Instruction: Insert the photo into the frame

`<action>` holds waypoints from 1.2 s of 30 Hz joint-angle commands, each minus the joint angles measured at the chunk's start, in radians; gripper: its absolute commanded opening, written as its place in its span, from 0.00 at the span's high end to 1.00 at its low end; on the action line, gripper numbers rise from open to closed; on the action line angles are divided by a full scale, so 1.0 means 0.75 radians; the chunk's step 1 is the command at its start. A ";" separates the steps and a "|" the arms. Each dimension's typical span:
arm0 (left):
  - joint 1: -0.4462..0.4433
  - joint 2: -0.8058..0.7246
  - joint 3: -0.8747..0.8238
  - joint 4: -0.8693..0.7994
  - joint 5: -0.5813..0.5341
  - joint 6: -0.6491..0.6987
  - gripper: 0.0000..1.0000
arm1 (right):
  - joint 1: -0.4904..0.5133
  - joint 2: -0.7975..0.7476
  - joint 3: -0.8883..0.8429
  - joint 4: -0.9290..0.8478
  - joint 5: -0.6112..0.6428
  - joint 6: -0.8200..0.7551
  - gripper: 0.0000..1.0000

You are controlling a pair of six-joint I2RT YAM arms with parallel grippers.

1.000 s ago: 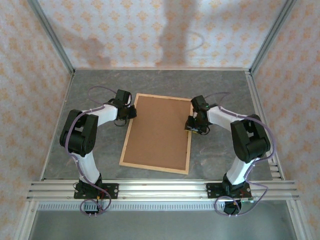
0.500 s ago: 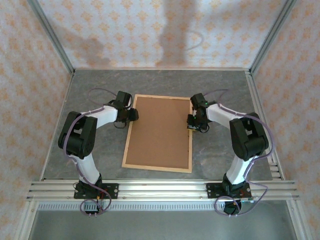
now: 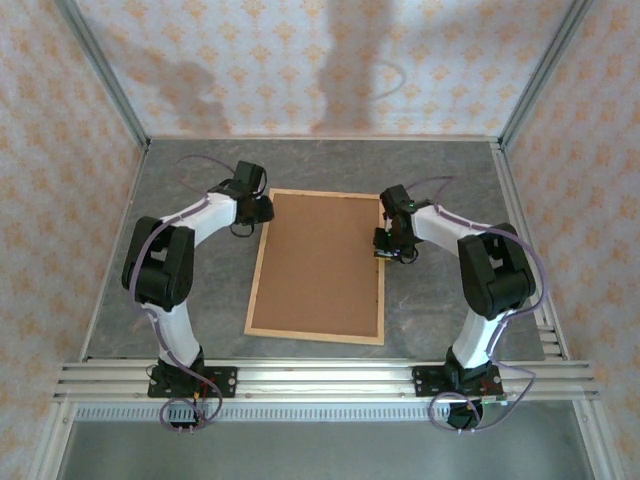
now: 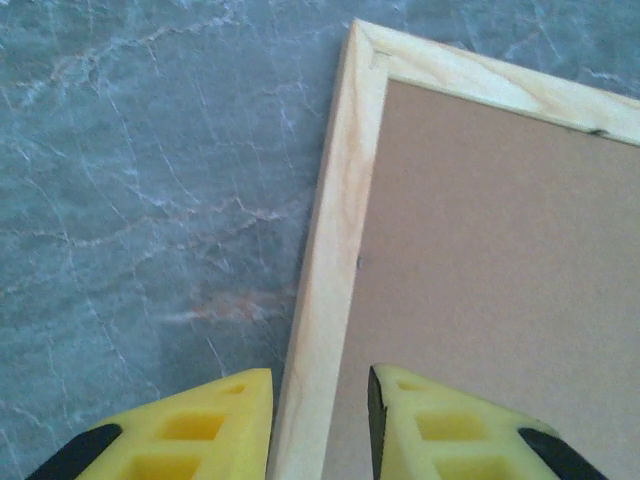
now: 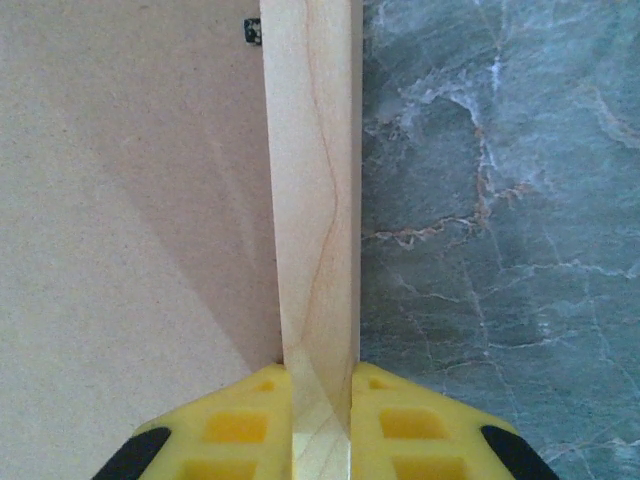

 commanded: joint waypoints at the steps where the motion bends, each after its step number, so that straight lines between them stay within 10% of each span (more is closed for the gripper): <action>1: 0.011 0.094 0.090 -0.113 -0.065 0.046 0.70 | -0.011 0.053 0.029 0.004 0.091 -0.030 0.84; 36: 0.021 0.308 0.267 -0.148 0.014 0.082 0.76 | -0.012 0.093 0.058 -0.010 0.065 -0.042 0.84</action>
